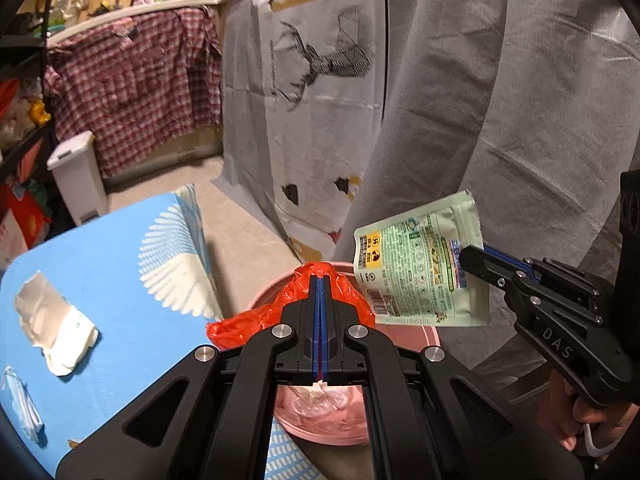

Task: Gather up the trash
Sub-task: 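Open both tools to drop the red bag and green sachet into the bin, then move both open tools back over the blue mask and tissue pack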

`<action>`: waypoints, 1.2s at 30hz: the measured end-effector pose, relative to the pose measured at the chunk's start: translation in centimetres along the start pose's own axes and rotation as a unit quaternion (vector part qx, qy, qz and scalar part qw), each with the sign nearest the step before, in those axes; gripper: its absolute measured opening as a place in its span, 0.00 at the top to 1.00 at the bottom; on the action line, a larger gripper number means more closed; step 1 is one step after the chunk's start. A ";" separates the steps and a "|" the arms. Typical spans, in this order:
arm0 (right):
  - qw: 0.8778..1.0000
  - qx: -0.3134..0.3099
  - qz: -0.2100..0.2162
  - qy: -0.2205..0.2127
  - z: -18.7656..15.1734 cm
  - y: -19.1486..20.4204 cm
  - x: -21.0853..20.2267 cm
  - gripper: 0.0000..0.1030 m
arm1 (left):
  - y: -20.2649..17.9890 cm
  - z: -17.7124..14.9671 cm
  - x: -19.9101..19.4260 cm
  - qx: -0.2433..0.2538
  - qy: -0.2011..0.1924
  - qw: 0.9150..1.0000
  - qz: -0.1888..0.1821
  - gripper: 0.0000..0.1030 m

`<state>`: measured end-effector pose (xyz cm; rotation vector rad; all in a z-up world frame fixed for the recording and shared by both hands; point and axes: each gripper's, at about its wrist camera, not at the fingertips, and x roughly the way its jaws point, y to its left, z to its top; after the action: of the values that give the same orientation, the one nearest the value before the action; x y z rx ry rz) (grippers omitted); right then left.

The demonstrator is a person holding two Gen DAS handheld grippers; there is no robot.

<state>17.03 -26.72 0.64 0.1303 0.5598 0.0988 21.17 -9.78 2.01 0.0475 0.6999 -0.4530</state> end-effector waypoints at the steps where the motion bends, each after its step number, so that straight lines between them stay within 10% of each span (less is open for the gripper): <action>1: 1.000 0.000 -0.003 0.010 -0.1 0.0 0.4 0.93 | 0.0 0.0 0.1 -0.001 0.003 1.000 -0.002 0.98; 6: 1.000 -0.006 -0.007 0.021 -0.2 0.2 0.9 0.53 | -0.1 -0.2 0.2 0.002 0.003 1.000 0.005 0.66; 36: 0.995 -0.034 0.084 -0.040 -1.9 10.5 -4.2 0.54 | 14.2 -4.5 -15.7 -0.081 -0.059 0.986 0.135 0.78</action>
<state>11.90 -16.76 2.80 0.1150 0.4649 0.2747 13.79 9.96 7.00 -0.0364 0.6008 -0.1363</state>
